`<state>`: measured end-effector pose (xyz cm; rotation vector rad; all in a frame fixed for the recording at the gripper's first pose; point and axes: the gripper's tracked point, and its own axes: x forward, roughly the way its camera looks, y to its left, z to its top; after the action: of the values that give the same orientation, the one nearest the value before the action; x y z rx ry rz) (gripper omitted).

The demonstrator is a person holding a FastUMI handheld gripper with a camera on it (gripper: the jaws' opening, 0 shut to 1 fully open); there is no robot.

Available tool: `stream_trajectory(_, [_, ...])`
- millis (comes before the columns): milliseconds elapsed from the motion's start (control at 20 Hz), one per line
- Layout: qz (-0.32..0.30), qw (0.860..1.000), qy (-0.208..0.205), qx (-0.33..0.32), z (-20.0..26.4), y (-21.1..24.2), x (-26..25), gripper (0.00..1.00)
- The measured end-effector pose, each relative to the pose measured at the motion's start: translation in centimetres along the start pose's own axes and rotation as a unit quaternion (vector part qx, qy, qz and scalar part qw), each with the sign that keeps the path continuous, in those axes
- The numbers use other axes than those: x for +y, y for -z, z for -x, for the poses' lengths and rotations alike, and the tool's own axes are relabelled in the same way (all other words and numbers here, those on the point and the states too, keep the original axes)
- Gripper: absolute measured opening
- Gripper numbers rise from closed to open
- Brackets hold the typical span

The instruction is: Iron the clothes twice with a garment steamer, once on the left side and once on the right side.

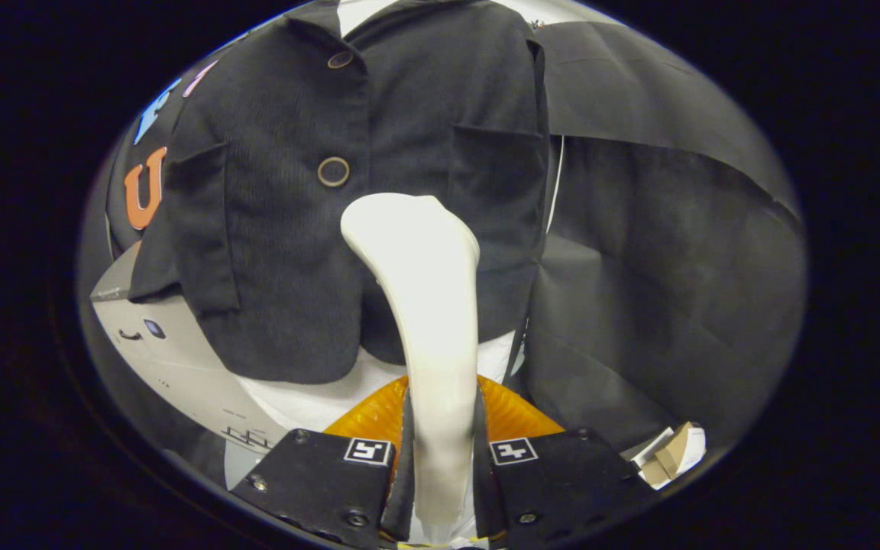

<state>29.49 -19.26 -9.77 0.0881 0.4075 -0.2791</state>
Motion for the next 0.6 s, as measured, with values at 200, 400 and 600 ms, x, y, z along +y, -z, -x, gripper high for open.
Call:
stream_trajectory(200, [0.000, 1.000, 0.000, 0.010, -0.11, 1.05, -0.04, 0.34])
stream_trajectory(400, [-0.006, 1.000, -0.005, 0.013, 0.12, 0.73, 0.01, 0.34])
stream_trajectory(600, [-0.011, 1.000, -0.009, 0.011, 0.42, 0.56, 0.03, 0.34])
